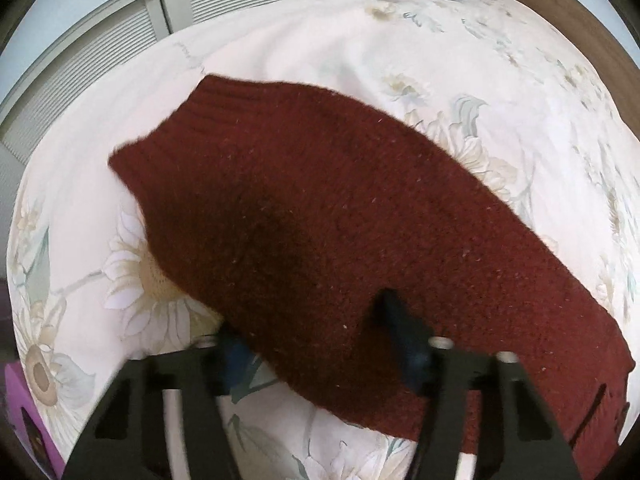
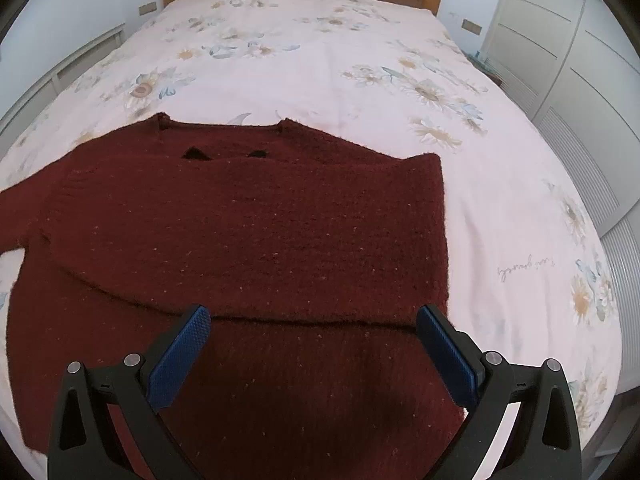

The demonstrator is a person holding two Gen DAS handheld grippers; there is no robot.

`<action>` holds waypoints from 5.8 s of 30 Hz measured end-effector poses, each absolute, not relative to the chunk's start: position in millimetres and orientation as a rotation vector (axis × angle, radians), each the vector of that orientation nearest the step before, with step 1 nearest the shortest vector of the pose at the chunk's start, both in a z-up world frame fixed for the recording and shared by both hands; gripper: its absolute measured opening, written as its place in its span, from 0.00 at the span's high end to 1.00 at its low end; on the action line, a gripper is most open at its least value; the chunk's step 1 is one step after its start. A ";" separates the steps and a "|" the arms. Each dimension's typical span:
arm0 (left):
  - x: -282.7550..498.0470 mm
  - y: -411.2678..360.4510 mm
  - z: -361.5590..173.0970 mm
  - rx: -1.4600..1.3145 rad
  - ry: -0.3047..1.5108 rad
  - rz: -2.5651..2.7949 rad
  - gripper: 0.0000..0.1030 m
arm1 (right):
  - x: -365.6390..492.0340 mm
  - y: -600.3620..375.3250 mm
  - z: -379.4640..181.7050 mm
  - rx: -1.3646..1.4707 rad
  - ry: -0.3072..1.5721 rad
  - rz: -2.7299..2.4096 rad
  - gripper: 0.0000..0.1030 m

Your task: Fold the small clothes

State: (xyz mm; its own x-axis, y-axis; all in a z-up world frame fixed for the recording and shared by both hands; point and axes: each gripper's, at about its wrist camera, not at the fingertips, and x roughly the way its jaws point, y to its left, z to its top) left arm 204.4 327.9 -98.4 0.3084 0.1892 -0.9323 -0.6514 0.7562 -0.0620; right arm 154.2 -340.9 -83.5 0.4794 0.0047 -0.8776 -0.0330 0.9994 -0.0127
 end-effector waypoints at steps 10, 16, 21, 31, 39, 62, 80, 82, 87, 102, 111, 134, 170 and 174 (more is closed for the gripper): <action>206.6 283.7 -31.4 -0.451 1.085 0.385 0.87 | 149.4 -354.7 -62.2 -0.006 1.020 0.013 0.01; 213.8 205.8 18.6 -0.331 1.042 0.187 0.87 | 148.0 -365.4 -51.7 0.009 0.995 0.008 0.01; 235.0 90.2 15.6 -0.212 1.060 0.008 0.87 | 149.7 -375.3 -46.2 0.021 0.987 0.008 0.01; 241.2 -65.9 -2.2 -0.125 1.084 -0.264 0.87 | 147.3 -391.9 -35.8 0.015 0.960 -0.003 0.01; 241.6 -141.3 -40.8 -0.017 1.122 -0.313 0.87 | 142.8 -396.6 -49.4 0.029 0.989 0.004 0.01; 232.8 -138.0 -91.7 0.104 1.286 -0.247 0.14 | 130.6 -408.3 -55.5 0.068 0.990 -0.005 0.01; 203.5 -8.3 -73.5 0.072 1.276 -0.186 0.01 | 135.5 -378.6 -56.4 0.028 1.005 0.050 0.01; 204.8 6.4 -77.3 0.083 1.284 -0.152 0.01 | 136.5 -374.6 -57.1 0.019 1.010 0.054 0.01; 208.4 24.0 -96.8 0.117 1.299 -0.114 0.01 | 137.6 -365.8 -59.7 0.002 1.025 0.056 0.01; 235.5 10.2 -142.7 0.149 1.294 -0.180 0.44 | 150.2 -321.4 -64.1 -0.078 1.054 0.104 0.01; 238.4 10.6 -134.9 0.092 1.273 -0.232 0.88 | 173.0 -254.9 -48.7 -0.165 1.016 0.226 0.01; 238.0 35.2 -140.5 0.039 1.291 -0.246 0.87 | 243.1 -100.6 -114.8 -0.332 1.201 0.382 0.35; 207.6 1.9 -128.1 0.160 1.235 -0.161 0.87 | 208.2 -368.0 -128.7 0.184 1.240 0.052 0.69; 217.0 6.9 -131.2 0.152 1.231 -0.151 0.87 | 198.8 -378.4 -130.3 0.195 1.250 0.053 0.63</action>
